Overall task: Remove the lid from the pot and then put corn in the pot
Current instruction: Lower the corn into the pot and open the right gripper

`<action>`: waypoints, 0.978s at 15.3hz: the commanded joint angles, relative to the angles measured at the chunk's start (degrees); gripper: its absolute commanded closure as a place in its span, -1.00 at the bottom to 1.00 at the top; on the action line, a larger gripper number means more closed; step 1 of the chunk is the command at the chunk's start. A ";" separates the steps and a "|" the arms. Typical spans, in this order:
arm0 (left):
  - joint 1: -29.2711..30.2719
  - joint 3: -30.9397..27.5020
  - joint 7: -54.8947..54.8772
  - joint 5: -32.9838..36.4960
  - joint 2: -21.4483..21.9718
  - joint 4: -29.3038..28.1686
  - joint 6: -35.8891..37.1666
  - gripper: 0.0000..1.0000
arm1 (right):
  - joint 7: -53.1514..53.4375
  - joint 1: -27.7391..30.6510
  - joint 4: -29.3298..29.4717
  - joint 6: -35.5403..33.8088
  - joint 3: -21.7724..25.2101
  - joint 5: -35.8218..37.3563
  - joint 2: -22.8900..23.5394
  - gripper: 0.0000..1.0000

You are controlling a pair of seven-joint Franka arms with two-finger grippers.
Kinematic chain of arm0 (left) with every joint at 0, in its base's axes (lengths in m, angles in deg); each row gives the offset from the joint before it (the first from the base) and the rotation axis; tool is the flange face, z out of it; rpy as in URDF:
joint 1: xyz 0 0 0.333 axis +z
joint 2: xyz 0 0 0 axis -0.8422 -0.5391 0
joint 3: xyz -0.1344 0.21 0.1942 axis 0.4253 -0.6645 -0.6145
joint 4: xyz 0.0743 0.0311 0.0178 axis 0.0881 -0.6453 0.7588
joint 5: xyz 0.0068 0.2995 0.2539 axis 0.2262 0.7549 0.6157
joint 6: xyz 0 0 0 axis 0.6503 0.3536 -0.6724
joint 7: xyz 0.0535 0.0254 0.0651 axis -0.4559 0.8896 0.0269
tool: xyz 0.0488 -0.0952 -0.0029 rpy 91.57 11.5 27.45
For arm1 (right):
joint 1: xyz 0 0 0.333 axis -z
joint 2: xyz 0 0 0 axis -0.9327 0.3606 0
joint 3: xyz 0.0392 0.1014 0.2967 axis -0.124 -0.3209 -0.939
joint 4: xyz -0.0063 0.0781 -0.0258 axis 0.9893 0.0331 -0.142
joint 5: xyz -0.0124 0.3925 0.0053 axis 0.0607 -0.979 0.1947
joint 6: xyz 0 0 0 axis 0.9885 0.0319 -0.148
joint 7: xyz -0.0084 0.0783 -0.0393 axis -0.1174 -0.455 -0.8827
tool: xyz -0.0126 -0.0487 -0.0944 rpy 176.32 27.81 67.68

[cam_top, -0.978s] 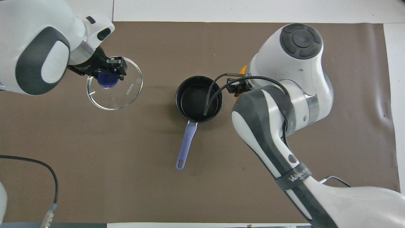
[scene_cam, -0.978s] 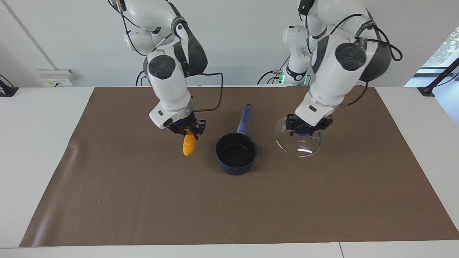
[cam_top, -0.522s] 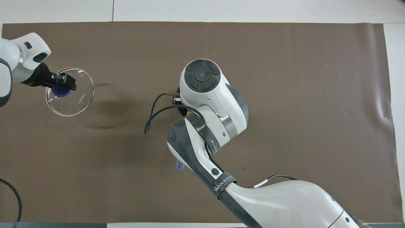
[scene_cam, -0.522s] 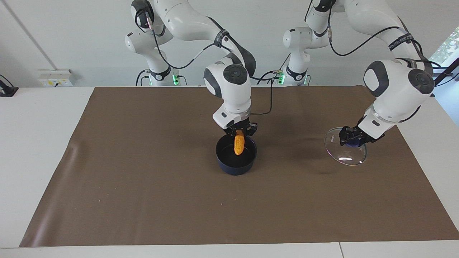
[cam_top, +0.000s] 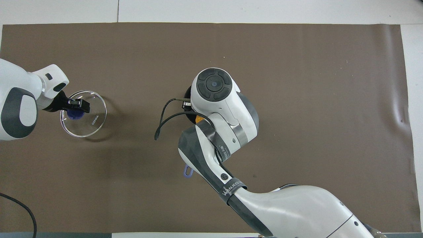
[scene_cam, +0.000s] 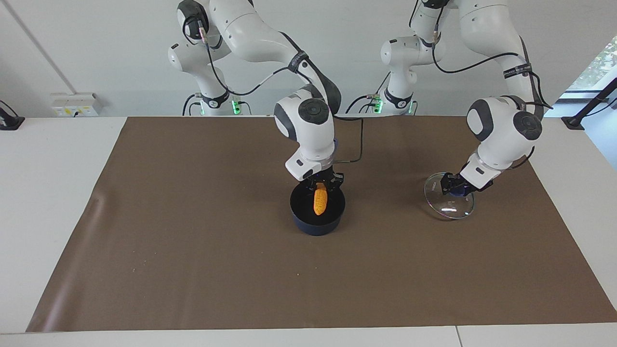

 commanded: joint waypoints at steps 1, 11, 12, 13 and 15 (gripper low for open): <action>0.07 0.01 0.19 -0.91 3.03 -4.71 -3.80 1.00 | 0.24 0.51 -2.17 0.92 -0.32 -0.11 -1.26 -0.67; -0.02 0.01 -0.07 -0.65 3.12 -6.92 -8.47 -0.99 | -17.73 14.54 -0.86 -17.42 0.30 6.75 -13.02 -1.00; 0.07 0.01 -0.07 -0.47 2.94 -6.31 -8.21 -1.00 | -21.69 16.83 -0.77 -20.67 0.39 6.75 -15.30 -1.00; 0.16 -0.08 0.01 -0.47 2.59 -4.91 -7.77 -1.00 | -24.34 19.03 -0.68 -23.92 0.47 6.84 -17.85 -1.00; -0.02 -0.17 0.02 -0.12 2.59 -2.53 -7.42 -1.00 | -28.65 23.16 -0.51 -30.17 0.47 6.84 -22.95 -1.00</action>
